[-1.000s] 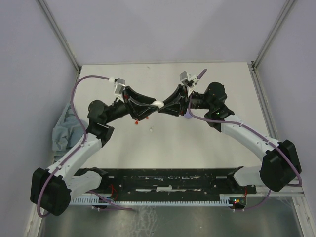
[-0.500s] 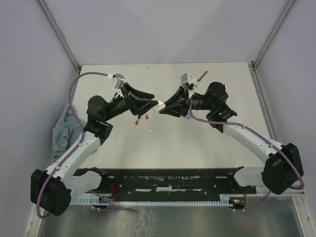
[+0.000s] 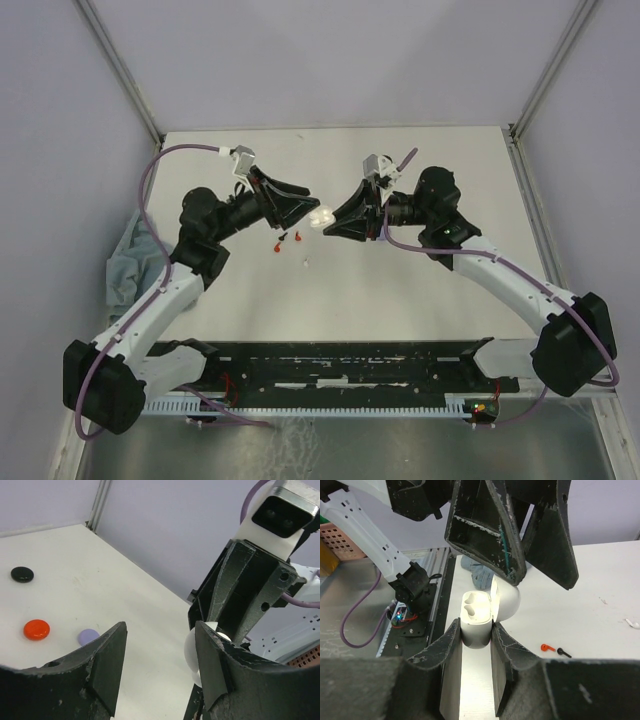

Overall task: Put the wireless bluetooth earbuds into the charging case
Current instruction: Open the charging case, then pick up the earbud from the center of the board.

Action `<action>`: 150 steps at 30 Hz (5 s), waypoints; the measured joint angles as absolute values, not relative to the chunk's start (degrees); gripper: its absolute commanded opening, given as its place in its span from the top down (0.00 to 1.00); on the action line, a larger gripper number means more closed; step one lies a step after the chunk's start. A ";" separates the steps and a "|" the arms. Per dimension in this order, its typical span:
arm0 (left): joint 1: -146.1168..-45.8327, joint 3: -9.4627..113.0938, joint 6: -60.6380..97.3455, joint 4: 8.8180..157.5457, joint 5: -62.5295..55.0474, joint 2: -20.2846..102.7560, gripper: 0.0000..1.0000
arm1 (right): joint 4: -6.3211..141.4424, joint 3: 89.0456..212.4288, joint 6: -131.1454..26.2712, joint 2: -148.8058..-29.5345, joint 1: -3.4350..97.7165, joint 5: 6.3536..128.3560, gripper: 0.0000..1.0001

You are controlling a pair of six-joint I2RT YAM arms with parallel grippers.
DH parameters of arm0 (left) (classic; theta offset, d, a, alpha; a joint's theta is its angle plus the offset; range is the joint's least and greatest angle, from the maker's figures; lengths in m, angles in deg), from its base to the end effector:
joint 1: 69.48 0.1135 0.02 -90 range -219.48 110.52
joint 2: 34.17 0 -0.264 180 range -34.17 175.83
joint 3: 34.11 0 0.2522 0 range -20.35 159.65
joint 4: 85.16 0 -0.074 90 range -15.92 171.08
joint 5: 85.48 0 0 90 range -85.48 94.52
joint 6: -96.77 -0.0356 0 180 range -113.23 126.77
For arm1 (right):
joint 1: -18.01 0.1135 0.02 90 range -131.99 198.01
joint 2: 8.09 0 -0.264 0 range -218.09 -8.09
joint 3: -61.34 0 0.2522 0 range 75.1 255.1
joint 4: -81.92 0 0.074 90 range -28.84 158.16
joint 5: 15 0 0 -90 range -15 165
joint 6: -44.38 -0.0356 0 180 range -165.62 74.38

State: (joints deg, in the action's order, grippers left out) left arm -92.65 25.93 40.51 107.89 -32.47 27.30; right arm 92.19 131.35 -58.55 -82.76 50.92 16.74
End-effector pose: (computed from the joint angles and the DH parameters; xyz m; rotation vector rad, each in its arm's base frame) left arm 0.2181 -0.1166 0.3598 0.4487 1.4656 -1.2457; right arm 0.2302 0.1851 0.3567 -1.1204 1.2633 1.3563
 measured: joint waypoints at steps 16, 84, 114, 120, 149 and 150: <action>-91.19 32.64 30.70 77.88 -17.41 30.97 0.34 | 75.71 128.10 -41.72 -77.19 50.99 27.18 0.87; -105.81 37.29 24.01 55.73 17.27 58.03 0.33 | 76.63 120.60 -40.89 -75.51 50.53 37.96 0.88; -103.36 47.74 23.31 49.44 6.24 71.10 0.54 | 75.58 120.58 -41.92 -73.50 50.53 37.68 0.88; -103.08 48.46 22.41 49.46 6.52 72.26 0.61 | 75.58 120.60 -41.94 -73.52 50.53 37.52 0.88; -102.93 48.64 21.63 49.81 7.66 59.83 0.79 | 85.78 120.60 -44.06 -79.44 50.53 36.32 0.89; -102.93 48.81 21.65 50.07 7.70 58.27 0.79 | 86.59 120.60 -44.10 -79.68 50.53 36.21 0.89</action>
